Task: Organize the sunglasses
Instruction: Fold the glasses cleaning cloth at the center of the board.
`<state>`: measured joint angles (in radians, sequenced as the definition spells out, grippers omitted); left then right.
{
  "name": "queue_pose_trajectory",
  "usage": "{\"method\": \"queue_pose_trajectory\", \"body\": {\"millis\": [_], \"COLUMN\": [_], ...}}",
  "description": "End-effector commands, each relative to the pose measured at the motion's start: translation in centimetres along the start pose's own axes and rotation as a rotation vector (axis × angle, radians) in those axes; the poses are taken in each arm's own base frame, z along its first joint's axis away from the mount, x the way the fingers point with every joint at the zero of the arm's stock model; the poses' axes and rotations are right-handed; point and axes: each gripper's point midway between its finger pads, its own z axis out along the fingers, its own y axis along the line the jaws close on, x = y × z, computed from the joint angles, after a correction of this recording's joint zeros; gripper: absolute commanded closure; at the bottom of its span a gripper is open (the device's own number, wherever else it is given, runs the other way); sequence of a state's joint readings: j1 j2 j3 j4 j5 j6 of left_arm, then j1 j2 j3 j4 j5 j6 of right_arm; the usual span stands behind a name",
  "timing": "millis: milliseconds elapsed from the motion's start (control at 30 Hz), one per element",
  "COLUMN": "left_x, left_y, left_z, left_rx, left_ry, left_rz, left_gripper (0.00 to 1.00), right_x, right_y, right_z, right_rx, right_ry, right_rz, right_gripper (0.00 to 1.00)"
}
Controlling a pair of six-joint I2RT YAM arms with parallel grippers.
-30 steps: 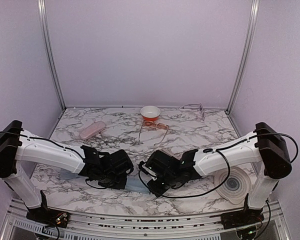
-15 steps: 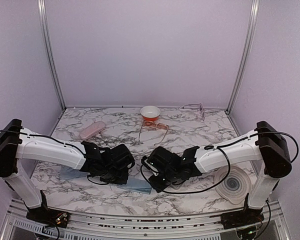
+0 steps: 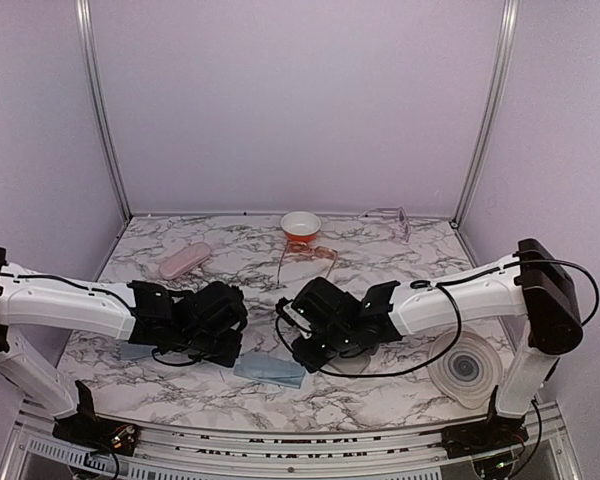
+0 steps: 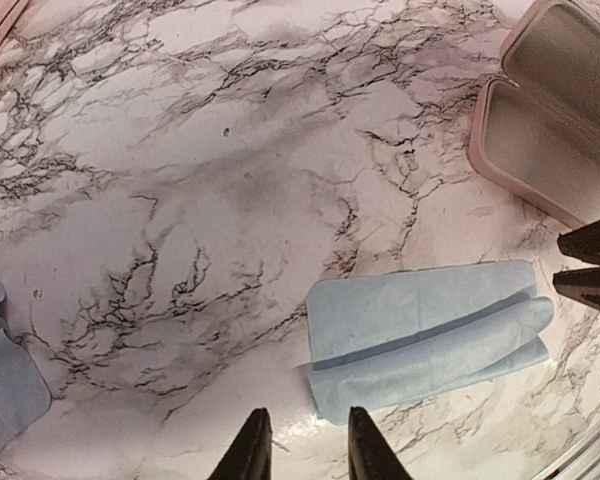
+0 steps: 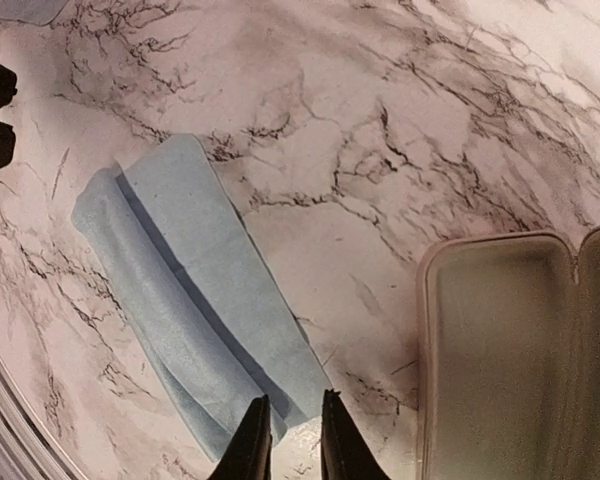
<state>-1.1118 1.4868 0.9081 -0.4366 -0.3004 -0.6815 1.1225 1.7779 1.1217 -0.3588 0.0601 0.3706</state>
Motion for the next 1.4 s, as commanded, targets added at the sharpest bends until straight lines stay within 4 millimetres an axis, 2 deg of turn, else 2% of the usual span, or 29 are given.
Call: {"method": "queue_pose_trajectory", "body": {"millis": [0,167,233,400,500,733,900,1367], "left_x": [0.2,1.3,1.7,1.9,2.7,3.0,3.2,3.2], "left_y": [2.2,3.1,3.5,3.3,3.9,4.3,4.2,3.9], "left_z": [-1.6,-1.4,-1.1,-1.0,-0.8,-0.7,-0.5,-0.2], "left_rx": [-0.030,-0.032,-0.046,-0.022,-0.032,-0.035,-0.027,-0.023], "left_ry": [-0.052,-0.051,-0.046,-0.052,-0.047,-0.053,-0.050,-0.042], "left_rz": [0.012,-0.016,-0.027,-0.055,-0.049,-0.066,-0.066,-0.064], "left_gripper": [0.70,0.70,0.70,0.69,0.69,0.69,0.69,0.69], "right_x": [-2.5,-0.9,0.1,0.4,0.3,1.8,2.0,1.6], "right_y": [3.6,5.6,6.5,6.2,6.8,7.4,7.1,5.4], "right_z": [-2.7,-2.6,-2.0,-1.4,-1.3,0.8,1.5,2.0], "right_rx": [-0.101,-0.141,-0.153,-0.107,-0.137,-0.173,-0.163,-0.133], "right_ry": [-0.085,-0.045,-0.021,0.013,0.014,0.089,0.096,0.097], "right_rz": [-0.144,-0.187,-0.223,-0.216,-0.194,-0.102,-0.078,-0.062], "right_gripper": [0.82,0.81,0.77,0.68,0.72,0.73,0.72,0.73]}}
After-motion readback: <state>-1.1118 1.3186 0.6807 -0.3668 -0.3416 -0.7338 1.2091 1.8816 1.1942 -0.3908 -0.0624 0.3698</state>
